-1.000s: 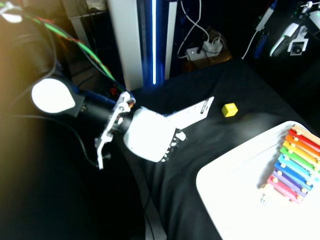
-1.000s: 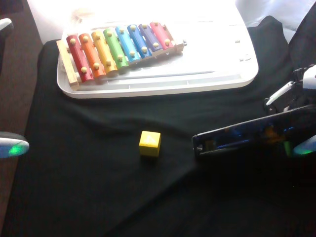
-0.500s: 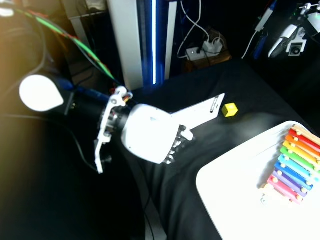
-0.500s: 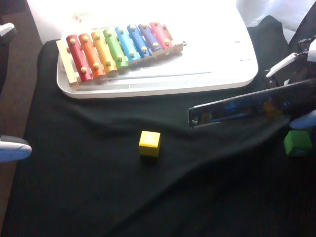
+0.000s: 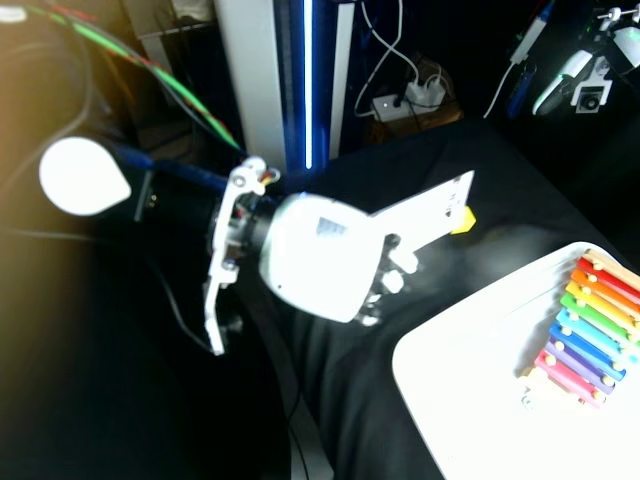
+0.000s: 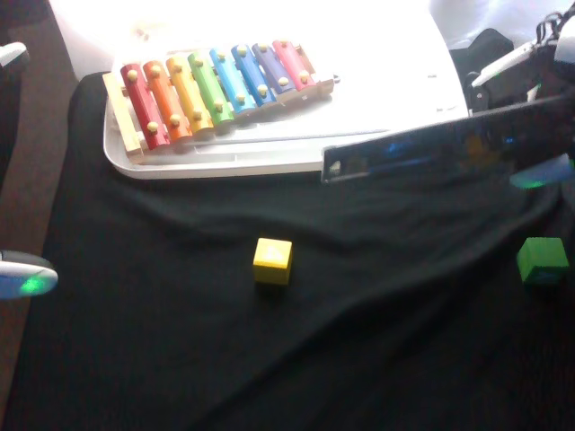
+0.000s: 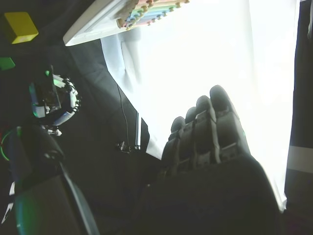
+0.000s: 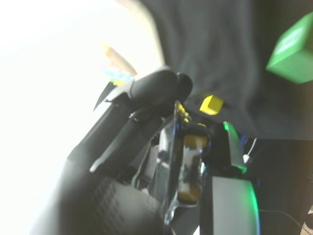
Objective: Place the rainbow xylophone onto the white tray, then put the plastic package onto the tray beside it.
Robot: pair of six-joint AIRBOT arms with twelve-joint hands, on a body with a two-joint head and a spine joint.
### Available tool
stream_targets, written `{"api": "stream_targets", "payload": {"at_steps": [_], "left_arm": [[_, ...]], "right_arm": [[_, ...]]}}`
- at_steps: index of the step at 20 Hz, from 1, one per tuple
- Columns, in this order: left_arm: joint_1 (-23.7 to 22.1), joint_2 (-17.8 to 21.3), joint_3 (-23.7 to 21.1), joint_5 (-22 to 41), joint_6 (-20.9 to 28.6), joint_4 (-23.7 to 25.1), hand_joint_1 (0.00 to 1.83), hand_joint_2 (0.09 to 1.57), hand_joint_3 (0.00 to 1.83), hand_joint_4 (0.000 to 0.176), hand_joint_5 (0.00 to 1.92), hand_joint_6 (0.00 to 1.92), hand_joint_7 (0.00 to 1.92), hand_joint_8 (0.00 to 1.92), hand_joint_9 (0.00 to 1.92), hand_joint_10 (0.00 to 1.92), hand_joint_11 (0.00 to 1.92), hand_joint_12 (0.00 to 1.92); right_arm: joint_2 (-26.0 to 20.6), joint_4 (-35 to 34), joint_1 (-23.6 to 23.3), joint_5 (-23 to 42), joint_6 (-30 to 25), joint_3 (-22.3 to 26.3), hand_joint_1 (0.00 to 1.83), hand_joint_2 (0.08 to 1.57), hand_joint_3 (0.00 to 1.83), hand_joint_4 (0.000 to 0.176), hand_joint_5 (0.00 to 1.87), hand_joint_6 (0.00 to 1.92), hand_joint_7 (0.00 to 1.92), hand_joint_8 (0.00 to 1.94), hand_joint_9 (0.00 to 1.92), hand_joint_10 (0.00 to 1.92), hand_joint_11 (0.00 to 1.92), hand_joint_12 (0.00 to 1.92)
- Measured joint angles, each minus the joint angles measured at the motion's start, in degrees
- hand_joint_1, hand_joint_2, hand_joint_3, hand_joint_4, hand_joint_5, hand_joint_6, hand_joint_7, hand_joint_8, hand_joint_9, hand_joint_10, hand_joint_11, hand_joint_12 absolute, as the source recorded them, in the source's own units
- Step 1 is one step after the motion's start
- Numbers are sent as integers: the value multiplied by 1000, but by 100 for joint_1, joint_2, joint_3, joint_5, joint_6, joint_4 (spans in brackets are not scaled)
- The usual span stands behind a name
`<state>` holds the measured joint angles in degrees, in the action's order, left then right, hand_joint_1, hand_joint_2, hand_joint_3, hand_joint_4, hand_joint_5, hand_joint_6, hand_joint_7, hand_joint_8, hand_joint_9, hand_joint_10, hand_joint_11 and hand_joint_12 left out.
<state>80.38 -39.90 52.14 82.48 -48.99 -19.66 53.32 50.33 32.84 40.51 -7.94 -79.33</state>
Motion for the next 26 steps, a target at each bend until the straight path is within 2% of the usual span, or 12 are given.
{"api": "stream_targets", "payload": {"at_steps": [3, 4, 9, 12, 16, 18, 19, 21, 23, 24, 25, 26], "left_arm": [[0, -7, 0, -9, 2, 15, 864, 661, 0, 0, 0, 0, 10, 1, 84, 3, 0, 280], [0, -20, 0, 0, 7, 4, 859, 656, 0, 0, 16, 0, 39, 0, 111, 0, 0, 375], [0, -31, 0, -9, 13, 11, 788, 671, 1, 0, 0, 0, 32, 11, 100, 5, 0, 347], [0, -44, 0, -15, 13, 7, 781, 665, 0, 0, 0, 0, 40, 5, 92, 0, 0, 297], [0, -66, 0, -22, 24, 24, 803, 651, 0, 0, 3, 1, 35, 3, 93, 3, 0, 320], [0, -66, 0, -24, 37, 20, 844, 642, 0, 0, 3, 1, 50, 6, 94, 2, 0, 282], [0, -66, 0, -26, 37, 17, 848, 645, 0, 0, 4, 1, 52, 4, 95, 2, 0, 258], [0, -66, 0, -26, 39, 28, 848, 655, 0, 2, 4, 1, 58, 4, 99, 2, 0, 272], [-11, -66, 0, -35, 50, 39, 847, 661, 2, 0, 1, 0, 64, 3, 108, 4, 0, 302], [-11, -66, 0, -37, 55, 46, 844, 654, 0, 0, 0, 0, 62, 1, 104, 1, 0, 292], [-11, -66, 0, -39, 55, 55, 847, 656, 0, 0, 1, 0, 70, 4, 111, 4, 0, 291], [-11, -66, 0, -44, 55, 57, 834, 659, 0, 0, 13, 1, 90, 3, 133, 4, 0, 345]], "right_arm": [[0, -72, -179, 48, 72, -85, 1238, 1192, 1, 0, 716, 1122, 973, 1223, 1572, 89, 1156, 1294], [20, -120, -210, 55, 70, -138, 1243, 1186, 0, 0, 731, 1117, 981, 1207, 1527, 77, 1136, 1243], [271, -44, -490, 9, 81, -393, 1254, 1170, 0, 0, 746, 1104, 1024, 1135, 1546, 79, 1187, 1107], [472, -127, -560, -22, 72, -595, 1262, 1147, 0, 0, 788, 1098, 1058, 1049, 1497, 47, 1155, 1169], [723, -107, -767, -166, 79, -863, 1253, 1163, 0, 0, 752, 1149, 1035, 1082, 1547, 37, 1304, 867], [846, -155, -809, -208, 74, -1021, 1257, 1155, 1, 0, 773, 1120, 1046, 1068, 1574, 35, 1309, 944], [887, -133, -835, -256, 76, -1051, 1253, 1167, 0, 0, 756, 1113, 1020, 1127, 1583, 40, 1247, 1085], [966, -120, -844, -328, 76, -1119, 1262, 1145, 0, 0, 795, 1069, 1056, 1057, 1502, 11, 1090, 1097], [1097, -118, -881, -428, 72, -1281, 1241, 1195, 0, 0, 717, 1105, 959, 1255, 1500, 14, 915, 1264], [1202, -127, -914, -487, 63, -1394, 1236, 1201, 2, 0, 705, 1136, 946, 1275, 1382, 22, 424, 1361], [1272, -160, -916, -505, 44, -1469, 1237, 1200, 0, 0, 707, 1157, 948, 1262, 1357, 25, 343, 1473], [1386, -160, -940, -542, 17, -1574, 1356, 1137, 4, 0, 794, 947, 975, 1067, 1088, 994, 670, 1452]]}}
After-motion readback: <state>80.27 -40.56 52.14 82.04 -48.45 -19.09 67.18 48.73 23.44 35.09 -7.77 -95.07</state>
